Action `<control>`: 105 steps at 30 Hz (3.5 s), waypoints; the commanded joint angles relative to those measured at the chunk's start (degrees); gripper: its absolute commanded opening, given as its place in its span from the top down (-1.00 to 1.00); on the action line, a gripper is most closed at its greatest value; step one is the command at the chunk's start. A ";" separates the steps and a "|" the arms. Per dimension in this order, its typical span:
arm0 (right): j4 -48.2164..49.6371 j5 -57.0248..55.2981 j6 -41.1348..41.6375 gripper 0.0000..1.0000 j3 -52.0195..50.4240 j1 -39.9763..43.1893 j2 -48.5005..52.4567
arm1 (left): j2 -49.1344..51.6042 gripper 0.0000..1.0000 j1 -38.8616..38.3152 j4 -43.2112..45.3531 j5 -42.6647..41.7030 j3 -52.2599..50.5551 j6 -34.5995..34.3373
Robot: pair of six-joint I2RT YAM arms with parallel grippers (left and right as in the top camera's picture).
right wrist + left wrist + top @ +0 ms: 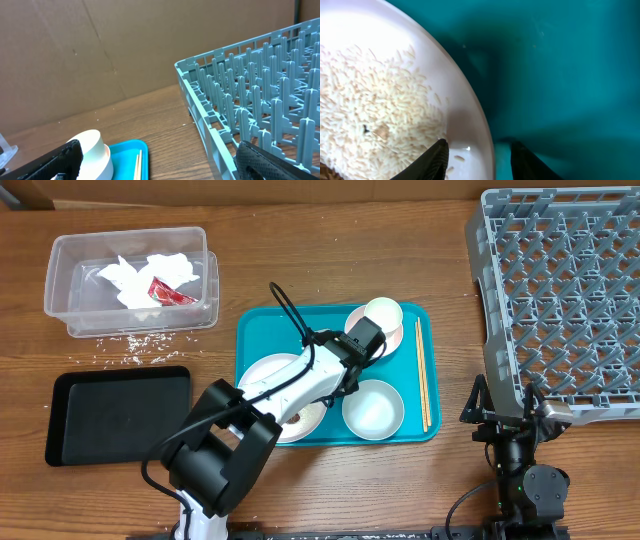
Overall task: Sort waste into correct bins and load items into the dishwasher
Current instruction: 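Grip the plate rim with the left gripper and lift it, then carry the plate over the black tray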
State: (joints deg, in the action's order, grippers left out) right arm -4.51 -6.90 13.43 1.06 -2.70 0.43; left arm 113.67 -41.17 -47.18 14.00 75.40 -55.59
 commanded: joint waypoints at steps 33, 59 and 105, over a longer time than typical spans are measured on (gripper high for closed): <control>0.35 -0.55 -0.37 -1.00 -0.59 0.15 -0.20 | 2.58 0.92 -0.85 -11.10 4.61 8.04 -2.29; 0.35 -0.52 -0.37 -1.00 -0.59 0.15 -0.20 | 2.56 0.92 4.68 -30.16 4.59 22.75 -2.27; 0.35 -0.52 -0.37 -1.00 -0.59 0.15 -0.20 | -9.09 0.92 56.24 -26.25 -25.86 23.08 19.67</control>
State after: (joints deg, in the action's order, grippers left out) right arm -4.49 -6.87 13.45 1.06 -2.72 0.43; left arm 105.60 12.12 -73.41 -4.60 97.25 -41.63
